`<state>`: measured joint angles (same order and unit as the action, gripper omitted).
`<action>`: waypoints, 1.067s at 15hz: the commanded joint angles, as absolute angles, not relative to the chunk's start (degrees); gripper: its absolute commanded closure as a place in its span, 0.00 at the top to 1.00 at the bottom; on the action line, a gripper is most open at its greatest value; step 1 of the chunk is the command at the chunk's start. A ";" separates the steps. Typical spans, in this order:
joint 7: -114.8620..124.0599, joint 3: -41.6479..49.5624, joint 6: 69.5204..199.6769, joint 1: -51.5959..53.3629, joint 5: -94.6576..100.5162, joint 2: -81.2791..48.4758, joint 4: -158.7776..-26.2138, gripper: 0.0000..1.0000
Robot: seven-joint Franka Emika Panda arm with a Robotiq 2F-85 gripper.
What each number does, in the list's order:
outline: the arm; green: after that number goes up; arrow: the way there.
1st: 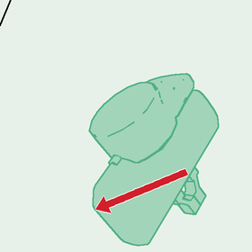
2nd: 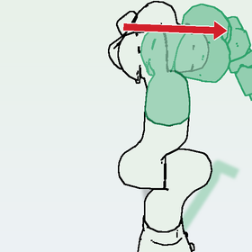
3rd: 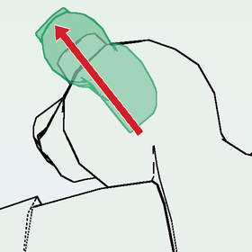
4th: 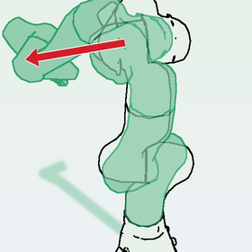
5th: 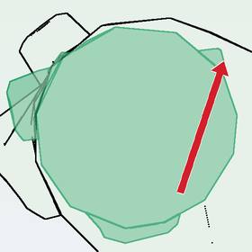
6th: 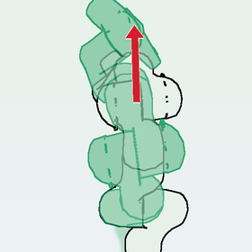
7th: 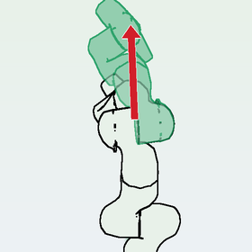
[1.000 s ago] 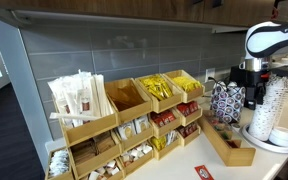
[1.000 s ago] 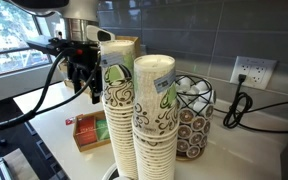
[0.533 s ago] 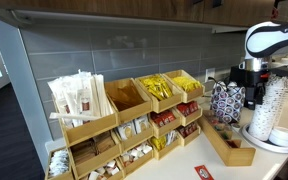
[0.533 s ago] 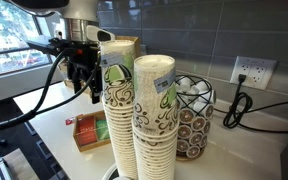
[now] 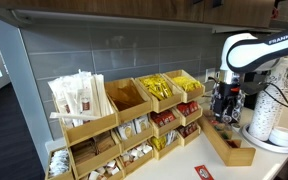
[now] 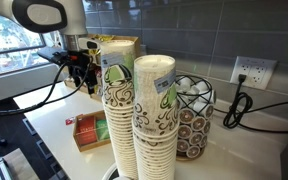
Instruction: Put the sachet on the shelf
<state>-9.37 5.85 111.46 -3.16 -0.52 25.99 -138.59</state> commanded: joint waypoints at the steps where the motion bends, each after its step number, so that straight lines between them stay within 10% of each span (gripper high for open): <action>1: -6.30 3.05 122.08 -0.99 -2.48 27.04 -145.60 1.00; 16: -2.78 0.10 123.91 2.42 -6.29 27.80 -154.41 1.00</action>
<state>-4.07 0.92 121.66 0.13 -2.69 25.65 -148.44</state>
